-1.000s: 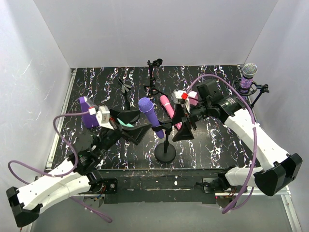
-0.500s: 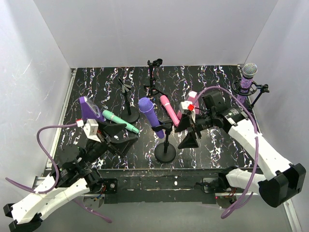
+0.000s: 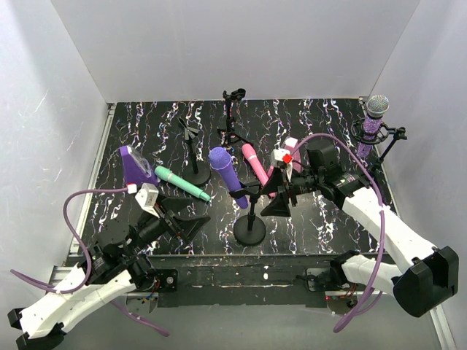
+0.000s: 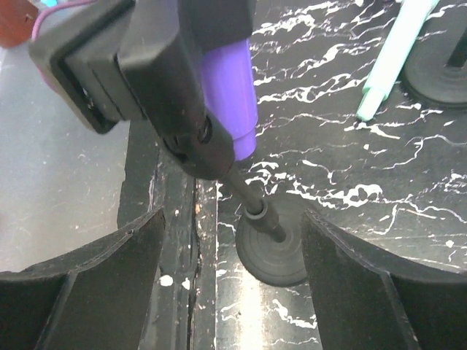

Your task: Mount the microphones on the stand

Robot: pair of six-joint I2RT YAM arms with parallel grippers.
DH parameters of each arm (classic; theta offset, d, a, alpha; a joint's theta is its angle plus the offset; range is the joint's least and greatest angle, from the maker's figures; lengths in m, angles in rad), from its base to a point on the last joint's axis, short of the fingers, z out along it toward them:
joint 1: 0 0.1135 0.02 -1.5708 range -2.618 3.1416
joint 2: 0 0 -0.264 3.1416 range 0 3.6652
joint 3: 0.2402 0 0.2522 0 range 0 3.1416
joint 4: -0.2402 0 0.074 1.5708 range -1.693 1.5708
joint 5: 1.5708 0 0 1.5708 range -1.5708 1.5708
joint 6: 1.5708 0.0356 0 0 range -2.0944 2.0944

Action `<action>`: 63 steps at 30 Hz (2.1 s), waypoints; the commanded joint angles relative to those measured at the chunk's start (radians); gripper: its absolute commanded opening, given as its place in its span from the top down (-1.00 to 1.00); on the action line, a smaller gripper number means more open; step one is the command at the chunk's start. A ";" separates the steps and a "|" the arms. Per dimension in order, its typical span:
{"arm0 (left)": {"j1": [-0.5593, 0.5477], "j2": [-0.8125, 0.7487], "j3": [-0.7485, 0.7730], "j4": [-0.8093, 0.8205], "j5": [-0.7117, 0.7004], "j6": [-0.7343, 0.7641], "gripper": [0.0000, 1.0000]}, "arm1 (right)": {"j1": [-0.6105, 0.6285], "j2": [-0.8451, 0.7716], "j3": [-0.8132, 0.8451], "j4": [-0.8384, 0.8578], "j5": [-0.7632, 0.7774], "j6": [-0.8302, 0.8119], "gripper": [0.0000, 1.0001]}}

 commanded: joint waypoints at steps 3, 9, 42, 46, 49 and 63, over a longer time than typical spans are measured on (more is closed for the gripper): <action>-0.002 0.029 0.005 -0.022 -0.004 -0.016 -0.96 | 0.022 0.008 0.039 0.155 -0.023 0.102 -0.58; -0.002 0.039 0.011 -0.024 -0.015 -0.022 -0.96 | 0.046 -0.005 0.056 0.163 -0.057 0.151 -0.53; -0.002 0.060 0.017 0.001 -0.033 -0.050 -0.96 | 0.080 0.061 0.062 0.343 -0.080 0.306 0.52; -0.002 0.055 0.031 -0.019 -0.035 -0.047 -0.96 | 0.080 0.060 0.085 0.282 -0.071 0.252 0.85; -0.002 0.042 0.031 -0.030 -0.039 -0.044 -0.96 | 0.078 0.047 0.116 0.193 -0.037 0.171 0.92; -0.002 0.008 0.042 -0.057 -0.044 -0.027 -0.96 | -0.161 -0.155 0.228 -0.271 -0.026 -0.208 0.95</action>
